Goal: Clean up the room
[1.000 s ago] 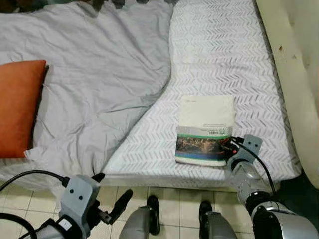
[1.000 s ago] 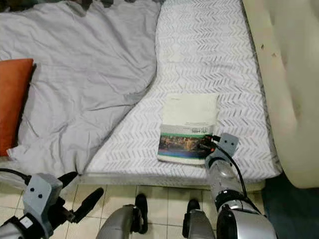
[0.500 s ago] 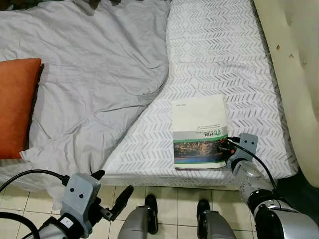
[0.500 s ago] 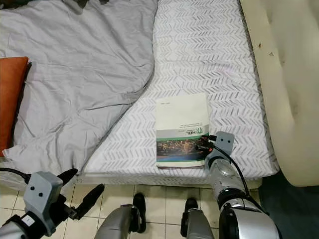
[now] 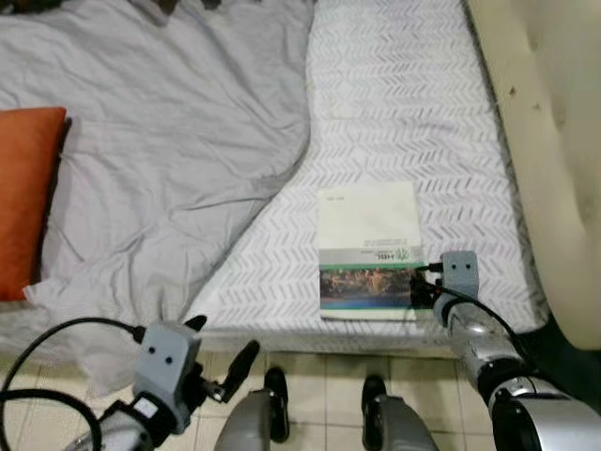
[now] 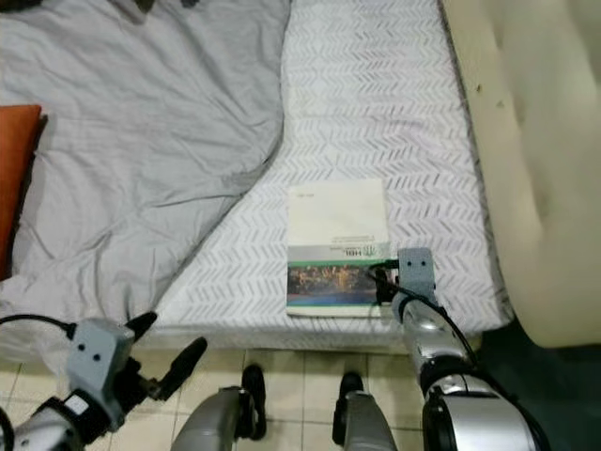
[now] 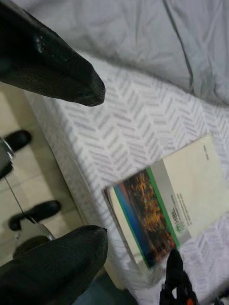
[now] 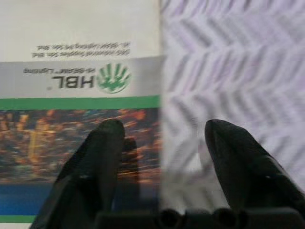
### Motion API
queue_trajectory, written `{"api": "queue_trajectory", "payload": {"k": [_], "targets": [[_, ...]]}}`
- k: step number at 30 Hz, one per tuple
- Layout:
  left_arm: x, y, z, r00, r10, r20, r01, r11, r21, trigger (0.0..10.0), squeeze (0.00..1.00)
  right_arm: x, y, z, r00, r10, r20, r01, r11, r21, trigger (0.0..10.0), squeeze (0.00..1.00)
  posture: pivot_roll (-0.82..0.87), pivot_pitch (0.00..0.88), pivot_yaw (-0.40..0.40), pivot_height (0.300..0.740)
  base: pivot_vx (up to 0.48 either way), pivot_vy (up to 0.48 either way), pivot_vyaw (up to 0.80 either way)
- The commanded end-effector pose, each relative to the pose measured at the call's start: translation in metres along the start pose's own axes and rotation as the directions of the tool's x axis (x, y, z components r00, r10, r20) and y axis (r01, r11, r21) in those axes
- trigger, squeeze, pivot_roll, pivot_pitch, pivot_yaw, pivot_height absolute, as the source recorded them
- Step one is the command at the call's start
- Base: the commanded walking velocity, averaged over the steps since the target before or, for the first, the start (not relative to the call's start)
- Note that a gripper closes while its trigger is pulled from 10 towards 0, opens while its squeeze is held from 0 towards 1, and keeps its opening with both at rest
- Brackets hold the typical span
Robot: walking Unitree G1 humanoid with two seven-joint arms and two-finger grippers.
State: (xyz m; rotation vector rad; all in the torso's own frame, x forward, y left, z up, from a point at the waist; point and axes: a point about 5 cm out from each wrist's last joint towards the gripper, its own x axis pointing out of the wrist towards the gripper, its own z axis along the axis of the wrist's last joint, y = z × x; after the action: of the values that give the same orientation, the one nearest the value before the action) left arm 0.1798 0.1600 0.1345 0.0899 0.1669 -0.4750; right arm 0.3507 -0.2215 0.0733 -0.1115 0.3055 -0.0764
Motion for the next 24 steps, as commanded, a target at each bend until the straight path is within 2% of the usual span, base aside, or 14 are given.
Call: {"api": "queue_trajectory", "payload": {"k": [1,5,7,9,10,15,16,17,18,20,21,22,23,24], "targets": [[0.005,0.006,-0.010,0.999,0.040,-0.010,-0.040,0.999,0.009,10.0,0.00,-0.002,-0.003,0.001,0.999,-0.007,0.053,0.010,0.998,-0.067,10.0,1.00,0.13,0.321,0.035,0.740,0.000,0.000,0.00],[0.021,0.019,-0.019,0.996,0.092,0.012,-0.092,0.995,0.040,10.0,0.00,-0.005,-0.003,0.011,0.985,-0.020,0.170,0.032,0.997,-0.070,10.0,1.00,0.09,0.244,0.006,0.740,0.000,0.000,0.00],[0.036,0.031,-0.028,0.990,0.142,0.016,-0.143,0.989,0.044,10.0,0.00,-0.014,-0.003,0.011,0.962,-0.052,0.267,0.060,0.998,-0.021,10.0,1.00,0.04,0.136,-0.015,0.740,0.000,0.000,0.00],[0.041,0.035,-0.031,0.987,0.159,0.017,-0.159,0.986,0.048,10.0,0.00,-0.018,-0.003,0.009,0.953,-0.065,0.295,0.069,0.998,-0.003,10.0,1.00,0.03,0.118,-0.017,0.740,0.000,0.000,0.00],[0.057,0.041,-0.035,0.983,0.181,0.024,-0.182,0.982,0.047,10.0,0.00,-0.029,-0.003,0.003,0.933,-0.095,0.346,0.087,0.995,0.038,10.0,1.00,0.00,0.028,-0.019,0.740,0.000,0.000,0.00],[0.076,0.045,-0.033,0.977,0.205,0.066,-0.210,0.975,0.074,10.0,0.00,-0.054,-0.003,-0.007,0.896,-0.164,0.414,0.136,0.986,0.096,10.0,1.00,-0.04,0.000,-0.008,0.740,0.000,0.000,0.00],[0.076,0.042,-0.027,0.971,0.205,0.126,-0.221,0.967,0.131,10.0,0.00,-0.065,-0.003,-0.007,0.879,-0.166,0.448,0.139,0.986,0.091,10.0,1.00,-0.05,0.000,-0.007,0.740,0.000,0.000,0.00],[0.076,0.042,-0.027,0.971,0.205,0.126,-0.221,0.967,0.131,10.0,0.00,-0.065,-0.003,-0.007,0.879,-0.166,0.448,0.139,0.986,0.091,10.0,1.00,-0.05,0.000,-0.007,0.740,0.000,0.000,0.00],[0.077,0.035,-0.018,0.953,0.200,0.229,-0.250,0.945,0.212,10.0,0.00,-0.082,-0.001,-0.008,0.856,-0.130,0.500,0.114,0.991,0.063,10.0,1.00,-0.07,0.000,-0.005,0.740,0.000,0.000,0.00],[0.078,0.033,-0.017,0.946,0.200,0.256,-0.258,0.941,0.218,10.0,0.00,-0.087,0.001,-0.009,0.852,-0.111,0.512,0.099,0.994,0.050,10.0,1.00,-0.07,0.000,-0.005,0.740,0.000,0.000,0.00],[0.083,0.029,-0.017,0.937,0.198,0.289,-0.262,0.943,0.206,10.0,0.00,-0.091,0.001,-0.017,0.864,-0.101,0.493,0.089,0.995,0.048,10.0,0.89,-0.08,0.000,-0.007,0.740,0.000,0.000,0.00],[0.086,0.028,-0.016,0.932,0.198,0.303,-0.268,0.940,0.210,10.0,0.00,-0.092,0.002,-0.022,0.872,-0.094,0.480,0.076,0.995,0.057,10.0,0.25,-0.09,0.000,-0.010,0.740,0.000,0.000,0.00],[0.089,0.029,-0.016,0.926,0.205,0.316,-0.277,0.940,0.201,10.0,0.00,-0.093,0.003,-0.026,0.881,-0.089,0.464,0.065,0.996,0.067,10.0,0.00,-0.09,0.000,-0.009,0.740,0.000,0.000,0.00],[0.089,0.029,-0.016,0.926,0.205,0.316,-0.277,0.940,0.201,10.0,0.00,-0.093,0.003,-0.026,0.881,-0.089,0.464,0.065,0.996,0.067,10.0,0.00,-0.09,0.000,-0.009,0.740,0.000,0.000,0.00]]}}
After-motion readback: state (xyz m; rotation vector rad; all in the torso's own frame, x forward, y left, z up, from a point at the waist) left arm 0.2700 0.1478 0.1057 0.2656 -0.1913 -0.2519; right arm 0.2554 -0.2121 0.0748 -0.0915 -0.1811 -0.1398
